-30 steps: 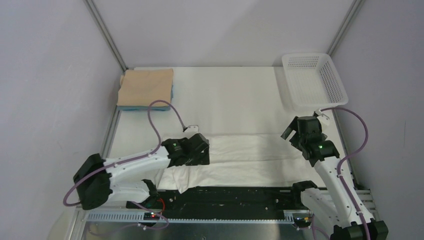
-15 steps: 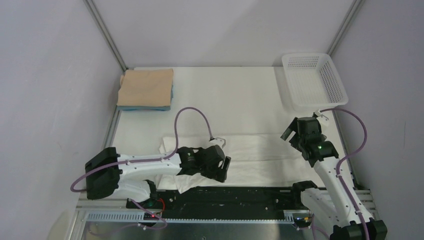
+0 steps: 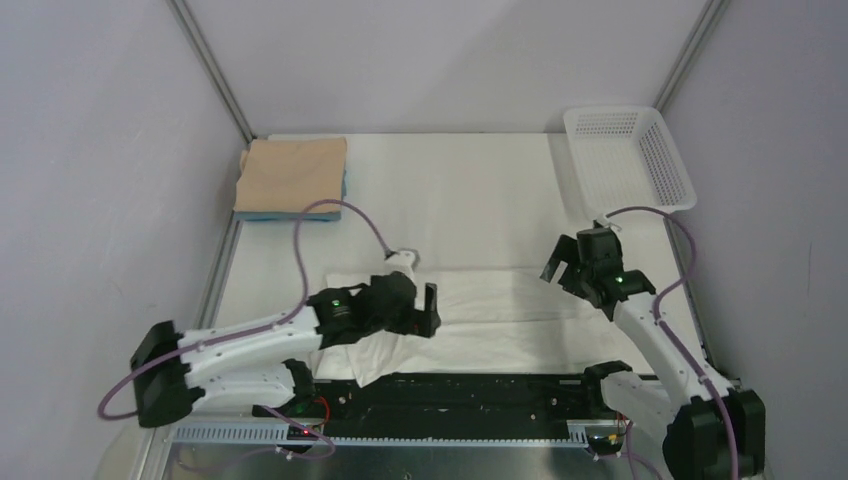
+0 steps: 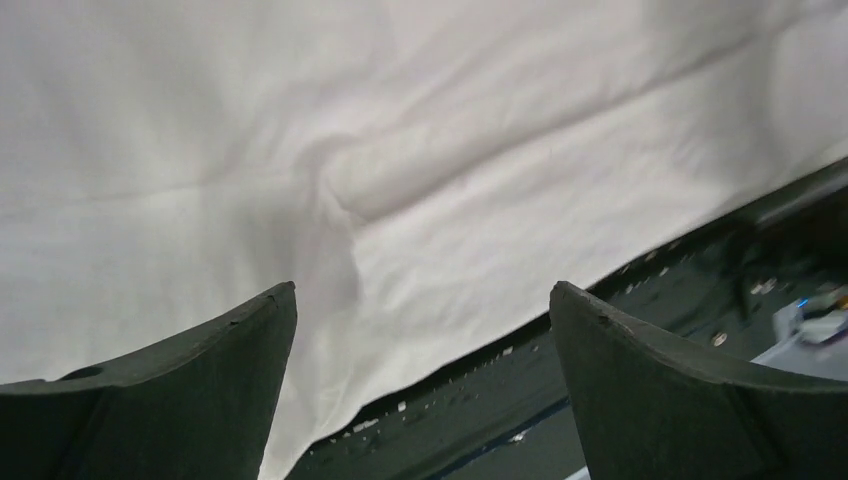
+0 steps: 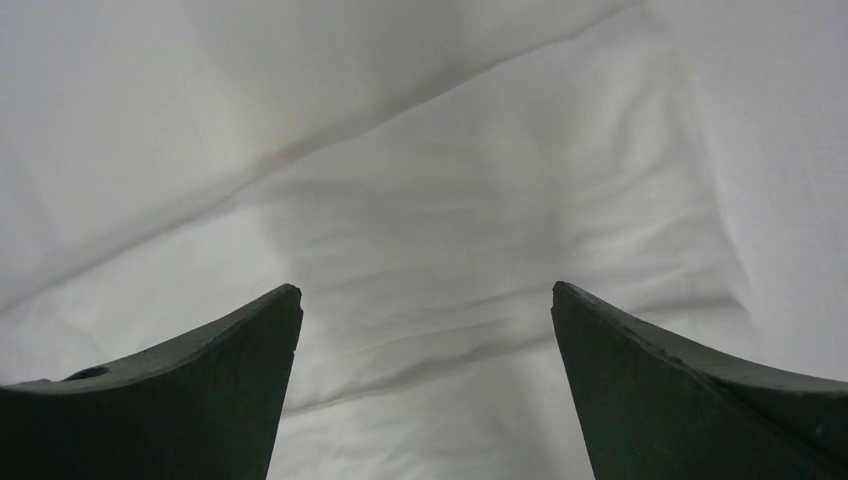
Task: Fold and stack the t-shirts
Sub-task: Fold the other side of the tshirt into a rectangle
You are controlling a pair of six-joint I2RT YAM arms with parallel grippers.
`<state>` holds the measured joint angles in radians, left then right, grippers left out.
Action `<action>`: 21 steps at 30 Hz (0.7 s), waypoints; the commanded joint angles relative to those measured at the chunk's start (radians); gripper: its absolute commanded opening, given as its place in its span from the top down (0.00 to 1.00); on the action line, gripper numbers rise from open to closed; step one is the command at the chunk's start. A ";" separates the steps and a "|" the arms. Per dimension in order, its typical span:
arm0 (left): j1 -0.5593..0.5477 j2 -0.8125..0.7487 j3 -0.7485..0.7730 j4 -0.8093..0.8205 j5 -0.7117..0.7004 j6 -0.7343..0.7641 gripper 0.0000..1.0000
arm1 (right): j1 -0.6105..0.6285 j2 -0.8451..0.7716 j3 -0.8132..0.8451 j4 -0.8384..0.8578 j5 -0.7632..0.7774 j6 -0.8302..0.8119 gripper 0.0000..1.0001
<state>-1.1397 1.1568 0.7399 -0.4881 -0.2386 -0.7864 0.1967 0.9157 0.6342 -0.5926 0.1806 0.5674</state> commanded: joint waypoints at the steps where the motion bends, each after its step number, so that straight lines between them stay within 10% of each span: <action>1: 0.083 -0.167 -0.053 0.035 -0.080 -0.044 0.00 | 0.043 0.133 -0.013 0.194 -0.113 -0.040 0.01; 13: 0.388 0.047 -0.163 0.258 0.126 -0.120 0.00 | 0.052 0.334 -0.023 0.283 -0.109 0.047 0.01; 21: 0.561 0.513 0.125 0.413 0.172 -0.131 0.00 | 0.055 0.241 -0.077 0.190 -0.146 0.083 0.01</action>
<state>-0.6521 1.4643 0.7082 -0.1989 -0.0834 -0.8997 0.2459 1.2156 0.5743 -0.3527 0.0437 0.6193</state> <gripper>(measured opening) 0.995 0.993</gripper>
